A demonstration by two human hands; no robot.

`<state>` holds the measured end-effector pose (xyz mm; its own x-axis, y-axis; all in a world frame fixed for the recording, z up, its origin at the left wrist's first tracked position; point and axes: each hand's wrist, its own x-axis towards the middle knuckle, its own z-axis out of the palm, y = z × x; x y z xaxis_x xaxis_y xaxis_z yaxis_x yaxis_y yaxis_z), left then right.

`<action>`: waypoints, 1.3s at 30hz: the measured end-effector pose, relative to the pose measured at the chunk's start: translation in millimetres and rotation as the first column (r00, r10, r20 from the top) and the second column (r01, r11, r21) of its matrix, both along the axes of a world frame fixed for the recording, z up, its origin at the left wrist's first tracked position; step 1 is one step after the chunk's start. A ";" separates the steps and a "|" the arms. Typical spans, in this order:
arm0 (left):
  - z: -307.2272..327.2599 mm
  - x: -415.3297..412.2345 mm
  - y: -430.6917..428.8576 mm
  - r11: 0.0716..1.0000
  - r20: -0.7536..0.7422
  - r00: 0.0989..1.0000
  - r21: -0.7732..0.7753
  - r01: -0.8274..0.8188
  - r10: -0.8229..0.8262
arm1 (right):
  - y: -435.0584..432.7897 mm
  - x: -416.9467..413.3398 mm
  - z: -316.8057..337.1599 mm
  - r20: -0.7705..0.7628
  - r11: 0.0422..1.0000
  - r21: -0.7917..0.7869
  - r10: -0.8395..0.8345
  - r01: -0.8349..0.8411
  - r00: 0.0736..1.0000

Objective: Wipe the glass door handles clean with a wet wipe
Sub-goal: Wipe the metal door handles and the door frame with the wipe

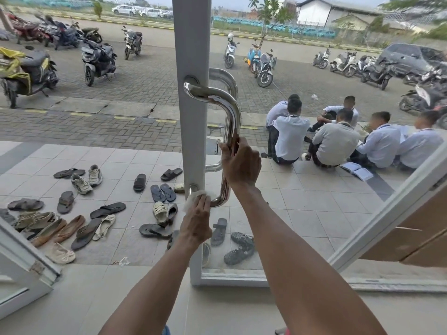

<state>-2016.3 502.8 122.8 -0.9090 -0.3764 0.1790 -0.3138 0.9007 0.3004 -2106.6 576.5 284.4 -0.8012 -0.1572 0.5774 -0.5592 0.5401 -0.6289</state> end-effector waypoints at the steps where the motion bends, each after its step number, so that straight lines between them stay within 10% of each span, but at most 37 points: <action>1: 0.7 -0.1 -3.8 1.000 0.007 1.000 -0.025 0.014 -0.014 | -0.6 0.0 -0.3 0.004 1.000 0.002 0.003 -0.003 1.000; 39: 26.7 -17.1 -21.8 0.997 0.215 0.974 -0.055 -0.059 0.069 | -0.9 0.7 0.6 0.007 0.999 0.039 0.001 -0.001 1.000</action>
<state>-2033.3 481.0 149.4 -0.9024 -0.4310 -0.0003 -0.4243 0.8882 0.1761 -2105.9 575.6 285.1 -0.8052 -0.1806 0.5648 -0.5553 0.5637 -0.6115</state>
